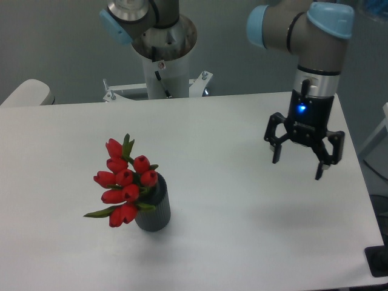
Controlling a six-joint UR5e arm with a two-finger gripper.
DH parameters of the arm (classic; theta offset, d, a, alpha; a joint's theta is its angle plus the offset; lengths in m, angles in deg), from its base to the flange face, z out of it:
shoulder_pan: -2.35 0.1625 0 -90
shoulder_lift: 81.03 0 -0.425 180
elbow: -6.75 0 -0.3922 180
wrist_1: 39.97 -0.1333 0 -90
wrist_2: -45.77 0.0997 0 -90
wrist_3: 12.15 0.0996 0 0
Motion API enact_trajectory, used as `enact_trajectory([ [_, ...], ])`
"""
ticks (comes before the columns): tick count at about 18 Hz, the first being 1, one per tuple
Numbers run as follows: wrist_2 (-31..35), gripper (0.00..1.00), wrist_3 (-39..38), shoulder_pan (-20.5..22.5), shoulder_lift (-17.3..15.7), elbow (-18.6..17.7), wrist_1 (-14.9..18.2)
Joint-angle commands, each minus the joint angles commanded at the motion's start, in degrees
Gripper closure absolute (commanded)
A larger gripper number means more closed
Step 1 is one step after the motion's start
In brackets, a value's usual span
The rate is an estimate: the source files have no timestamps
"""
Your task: Insert the flowers into the vase
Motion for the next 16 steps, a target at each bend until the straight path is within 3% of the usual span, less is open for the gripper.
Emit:
enact_trajectory([
  [4, 8.25, 0.0, 4.82, -1.85, 2.55, 4.4, 2.12],
  [6, 12.31, 0.0, 10.96, -2.46, 2.91, 5.98, 3.96],
  [10, 13.03, 0.0, 17.14, -2.82, 3.69, 10.03, 9.58],
  [16, 13.03, 0.0, 17.14, -3.17, 3.7, 9.77, 9.59],
])
